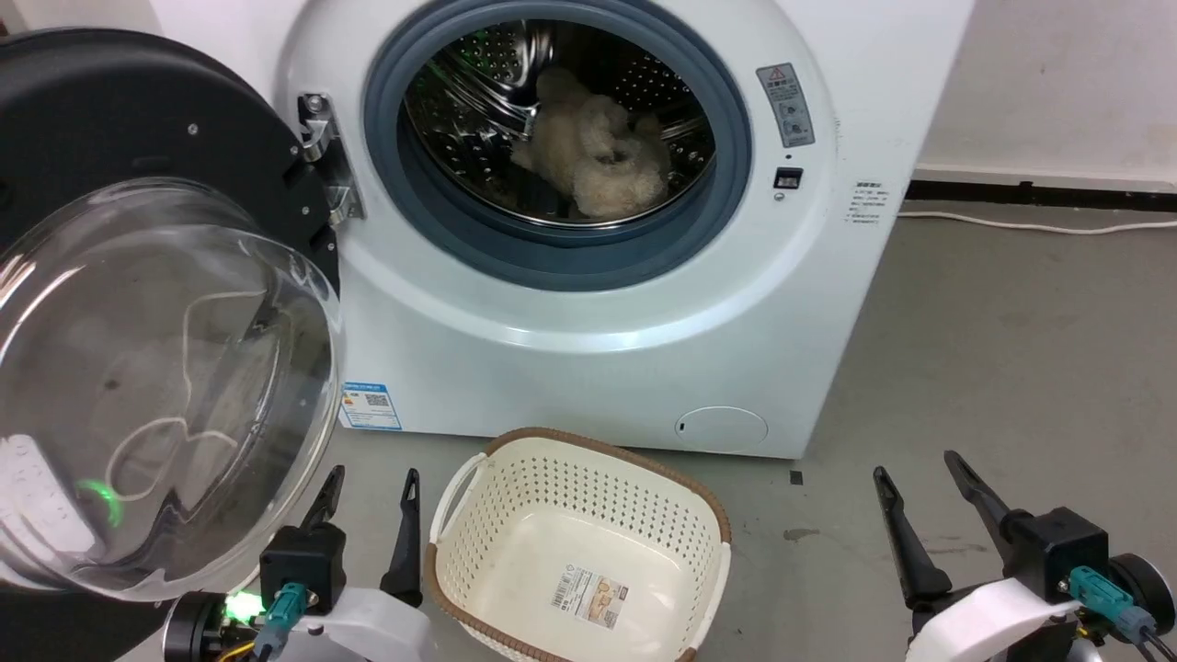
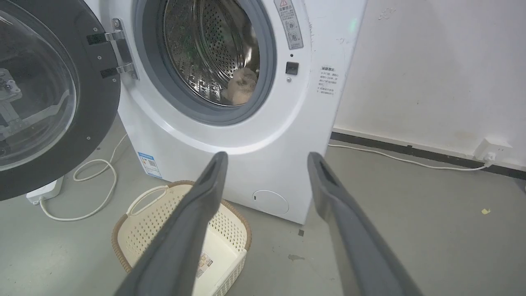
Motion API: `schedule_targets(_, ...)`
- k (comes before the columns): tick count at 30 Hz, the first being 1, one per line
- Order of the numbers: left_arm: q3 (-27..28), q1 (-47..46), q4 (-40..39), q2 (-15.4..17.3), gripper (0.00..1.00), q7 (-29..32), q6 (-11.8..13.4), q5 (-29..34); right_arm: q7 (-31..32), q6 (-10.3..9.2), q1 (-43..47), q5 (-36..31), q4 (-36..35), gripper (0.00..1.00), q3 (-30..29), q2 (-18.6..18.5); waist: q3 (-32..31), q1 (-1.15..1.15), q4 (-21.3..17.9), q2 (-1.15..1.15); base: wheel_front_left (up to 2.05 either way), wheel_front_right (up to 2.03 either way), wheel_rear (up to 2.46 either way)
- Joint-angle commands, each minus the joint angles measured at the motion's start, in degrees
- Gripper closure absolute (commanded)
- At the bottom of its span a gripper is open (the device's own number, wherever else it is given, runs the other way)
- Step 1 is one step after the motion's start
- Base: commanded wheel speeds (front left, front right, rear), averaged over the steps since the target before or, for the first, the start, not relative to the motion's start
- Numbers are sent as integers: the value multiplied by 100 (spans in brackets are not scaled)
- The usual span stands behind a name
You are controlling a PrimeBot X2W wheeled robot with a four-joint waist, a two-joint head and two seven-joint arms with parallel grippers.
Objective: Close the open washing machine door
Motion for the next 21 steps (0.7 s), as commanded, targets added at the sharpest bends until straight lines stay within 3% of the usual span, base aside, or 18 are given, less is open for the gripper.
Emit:
schedule_targets(1,-47,-57,27,11,0,-79,45,-13,-75,1,73,48,-15,0,-12,-23,-9,0,36,0,0,0,0)
schedule_targets(21,-307,-19,144,65,0,-318,78,-51,-315,1,257,170,2,0,139,-82,-116,0,716,0,0,0,0)
